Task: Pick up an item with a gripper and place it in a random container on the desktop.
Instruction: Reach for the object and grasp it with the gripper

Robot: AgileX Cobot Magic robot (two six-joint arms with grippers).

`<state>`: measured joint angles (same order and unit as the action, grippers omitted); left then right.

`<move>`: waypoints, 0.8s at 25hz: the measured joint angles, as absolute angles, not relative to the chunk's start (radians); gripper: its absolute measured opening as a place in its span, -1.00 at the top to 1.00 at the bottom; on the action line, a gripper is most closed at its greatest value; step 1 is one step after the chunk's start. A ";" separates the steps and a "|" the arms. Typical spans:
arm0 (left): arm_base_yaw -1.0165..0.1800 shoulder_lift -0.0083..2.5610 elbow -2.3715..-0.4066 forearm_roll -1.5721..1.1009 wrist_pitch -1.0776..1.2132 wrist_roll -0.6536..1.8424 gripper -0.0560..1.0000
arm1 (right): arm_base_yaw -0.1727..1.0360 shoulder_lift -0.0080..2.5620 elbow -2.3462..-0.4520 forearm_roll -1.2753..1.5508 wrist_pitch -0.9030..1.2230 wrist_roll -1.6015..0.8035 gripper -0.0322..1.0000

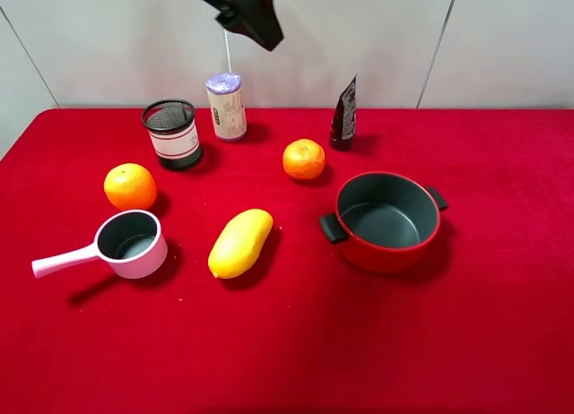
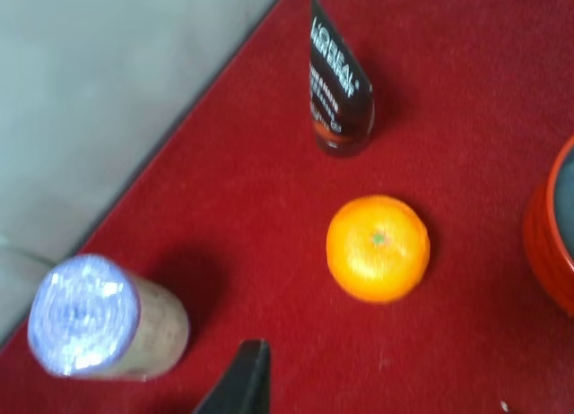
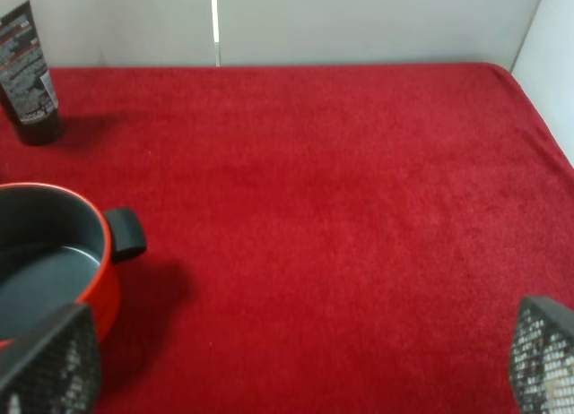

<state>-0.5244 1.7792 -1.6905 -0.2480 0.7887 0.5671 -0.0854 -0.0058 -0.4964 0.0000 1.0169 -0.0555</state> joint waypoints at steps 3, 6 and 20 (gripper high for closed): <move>-0.542 1.825 -1.724 -0.248 0.767 0.567 -0.96 | -0.085 -0.006 -0.496 0.000 1.017 -0.055 -0.41; -0.557 1.866 -1.749 -0.248 0.738 0.567 -0.96 | -0.085 -0.006 -0.496 0.000 1.017 -0.055 -0.41; -0.595 2.016 -1.771 -0.248 0.518 0.568 -0.96 | -0.085 -0.006 -0.496 0.000 1.017 -0.055 -0.41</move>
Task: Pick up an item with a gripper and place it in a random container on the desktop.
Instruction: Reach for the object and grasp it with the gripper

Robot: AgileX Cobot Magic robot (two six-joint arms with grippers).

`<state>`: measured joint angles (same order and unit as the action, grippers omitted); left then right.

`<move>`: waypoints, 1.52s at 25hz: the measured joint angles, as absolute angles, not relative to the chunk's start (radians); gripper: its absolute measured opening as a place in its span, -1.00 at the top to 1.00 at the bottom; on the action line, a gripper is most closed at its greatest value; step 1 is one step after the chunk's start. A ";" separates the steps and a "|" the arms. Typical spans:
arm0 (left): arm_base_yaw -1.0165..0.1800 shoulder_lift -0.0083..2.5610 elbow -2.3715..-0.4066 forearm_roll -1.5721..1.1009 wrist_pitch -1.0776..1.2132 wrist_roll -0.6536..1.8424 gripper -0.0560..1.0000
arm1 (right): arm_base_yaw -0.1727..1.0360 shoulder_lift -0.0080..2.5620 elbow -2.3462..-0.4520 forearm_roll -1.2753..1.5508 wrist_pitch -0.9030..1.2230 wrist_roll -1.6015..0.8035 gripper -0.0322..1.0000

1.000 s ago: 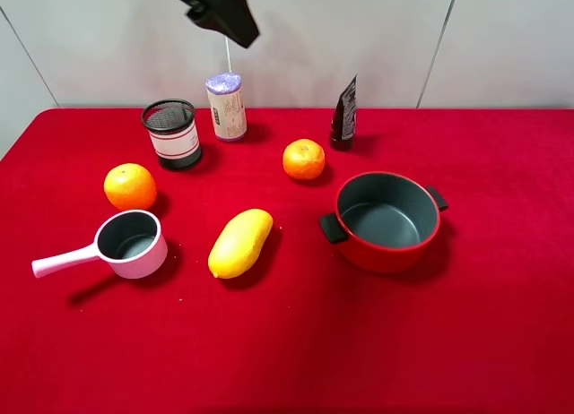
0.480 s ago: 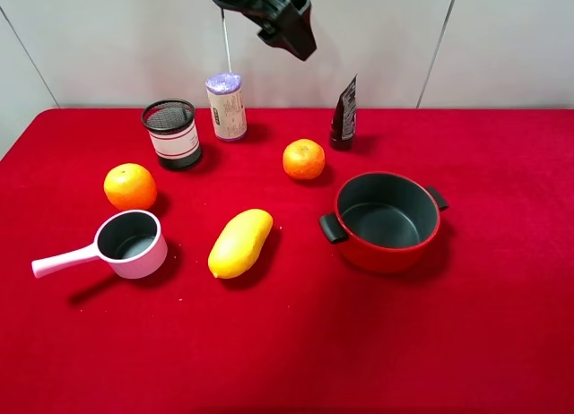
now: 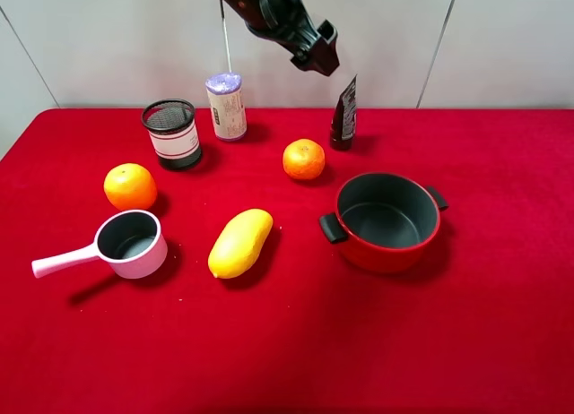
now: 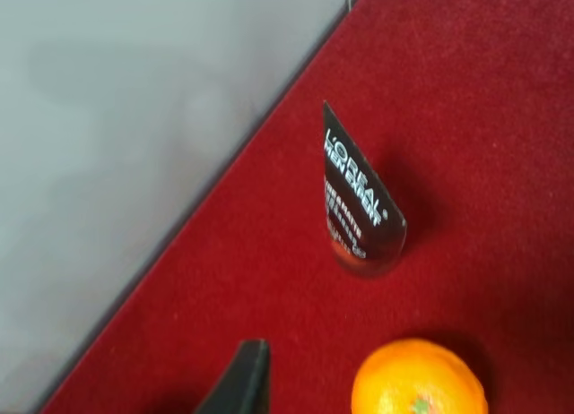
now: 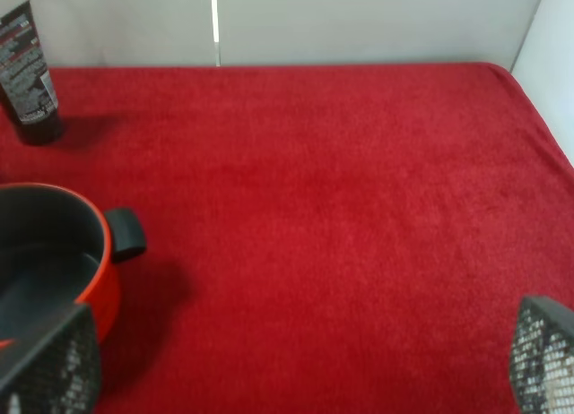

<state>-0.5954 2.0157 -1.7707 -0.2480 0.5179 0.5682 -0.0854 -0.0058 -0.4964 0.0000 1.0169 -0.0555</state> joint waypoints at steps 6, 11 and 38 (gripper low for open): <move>-0.610 2.076 -1.774 -0.248 0.407 0.568 -0.96 | -0.085 -0.006 -0.496 0.000 1.017 -0.055 -0.41; -0.623 2.131 -1.774 -0.248 0.317 0.568 -0.96 | -0.085 -0.006 -0.496 0.000 1.017 -0.055 -0.41; -0.652 2.386 -1.892 -0.251 0.110 0.569 -0.96 | -0.085 -0.006 -0.496 0.000 1.017 -0.053 -0.41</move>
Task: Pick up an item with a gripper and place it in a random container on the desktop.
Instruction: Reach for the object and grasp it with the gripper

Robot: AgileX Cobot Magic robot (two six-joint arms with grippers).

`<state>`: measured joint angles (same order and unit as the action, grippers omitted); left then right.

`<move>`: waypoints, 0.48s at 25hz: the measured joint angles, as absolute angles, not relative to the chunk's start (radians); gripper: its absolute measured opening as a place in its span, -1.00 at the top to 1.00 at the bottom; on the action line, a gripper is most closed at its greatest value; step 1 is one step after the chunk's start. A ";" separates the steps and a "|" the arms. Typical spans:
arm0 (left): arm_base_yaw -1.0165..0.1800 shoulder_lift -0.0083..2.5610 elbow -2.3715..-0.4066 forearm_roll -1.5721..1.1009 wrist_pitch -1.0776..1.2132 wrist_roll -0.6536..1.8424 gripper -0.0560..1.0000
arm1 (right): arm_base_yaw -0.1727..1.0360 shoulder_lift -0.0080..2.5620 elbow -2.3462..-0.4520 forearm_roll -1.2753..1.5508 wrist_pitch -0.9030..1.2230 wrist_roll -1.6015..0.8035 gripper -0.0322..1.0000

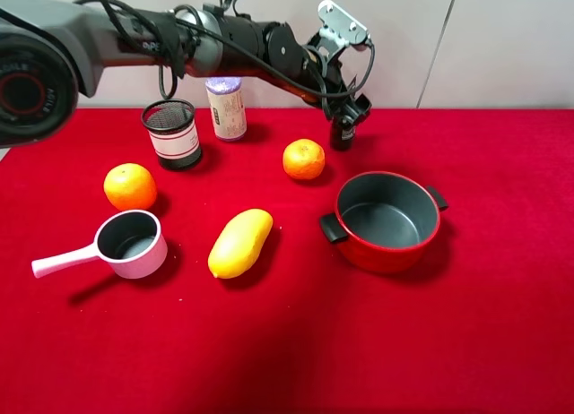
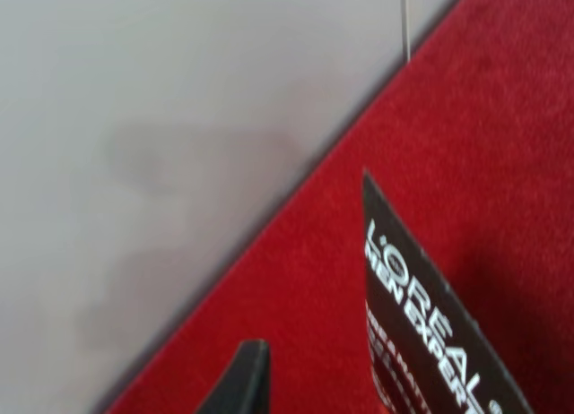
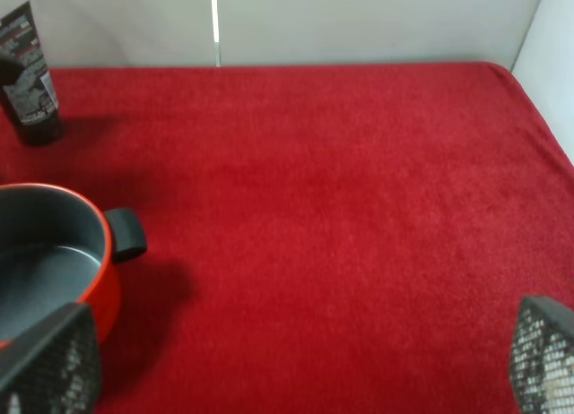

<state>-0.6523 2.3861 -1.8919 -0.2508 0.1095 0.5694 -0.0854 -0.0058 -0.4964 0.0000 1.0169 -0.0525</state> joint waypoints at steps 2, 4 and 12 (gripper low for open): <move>-0.652 2.393 -1.892 -0.251 0.110 0.569 -0.96 | -0.085 -0.006 -0.496 0.000 1.017 -0.053 -0.41; -0.652 2.396 -1.893 -0.251 0.109 0.569 -0.96 | -0.085 -0.006 -0.496 0.000 1.017 -0.053 -0.41; -0.652 2.398 -1.894 -0.251 0.109 0.569 -0.88 | -0.085 -0.006 -0.496 0.000 1.017 -0.053 -0.41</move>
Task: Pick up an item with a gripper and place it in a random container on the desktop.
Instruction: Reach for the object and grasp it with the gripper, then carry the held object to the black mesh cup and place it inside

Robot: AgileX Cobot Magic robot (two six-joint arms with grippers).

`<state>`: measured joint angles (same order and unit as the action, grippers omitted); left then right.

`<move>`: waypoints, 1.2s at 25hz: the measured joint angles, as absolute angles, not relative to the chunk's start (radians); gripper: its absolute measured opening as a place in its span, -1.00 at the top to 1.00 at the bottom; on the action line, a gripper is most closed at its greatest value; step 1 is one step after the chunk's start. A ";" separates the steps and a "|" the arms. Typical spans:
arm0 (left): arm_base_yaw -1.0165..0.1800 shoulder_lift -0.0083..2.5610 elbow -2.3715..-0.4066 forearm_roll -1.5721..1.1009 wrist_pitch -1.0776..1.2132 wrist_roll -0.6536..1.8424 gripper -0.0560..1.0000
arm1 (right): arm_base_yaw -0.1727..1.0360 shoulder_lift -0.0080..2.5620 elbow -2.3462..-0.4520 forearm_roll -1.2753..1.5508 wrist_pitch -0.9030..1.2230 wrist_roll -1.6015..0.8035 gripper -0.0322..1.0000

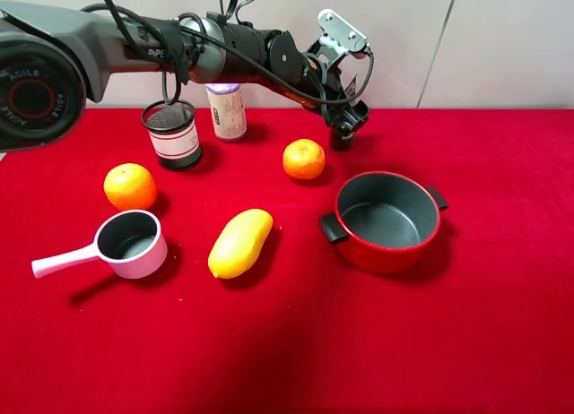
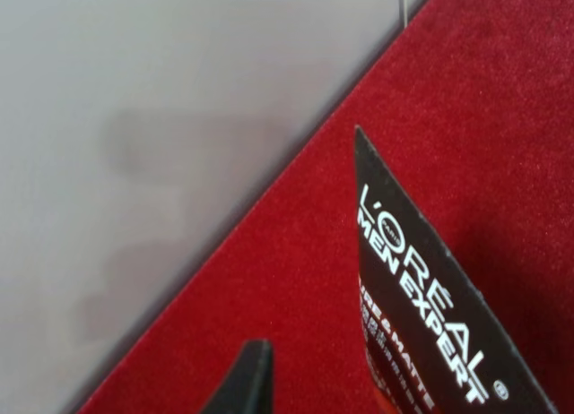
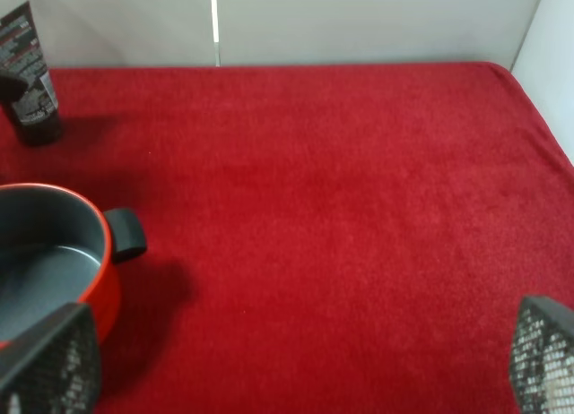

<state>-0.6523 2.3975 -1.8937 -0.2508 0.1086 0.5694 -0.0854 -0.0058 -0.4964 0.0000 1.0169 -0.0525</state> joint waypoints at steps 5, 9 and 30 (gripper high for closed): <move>-0.652 2.398 -1.894 -0.251 0.108 0.569 -0.55 | -0.085 -0.006 -0.496 0.000 1.017 -0.053 -0.41; -0.652 2.398 -1.894 -0.251 0.106 0.569 -0.20 | -0.085 -0.006 -0.496 0.000 1.017 -0.053 -0.41; -0.653 2.398 -1.894 -0.252 0.103 0.569 0.87 | -0.085 -0.006 -0.496 0.000 1.017 -0.053 -0.41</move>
<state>-0.6531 2.3975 -1.8937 -0.2516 0.1025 0.5694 -0.0854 -0.0058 -0.4964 0.0000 1.0169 -0.0525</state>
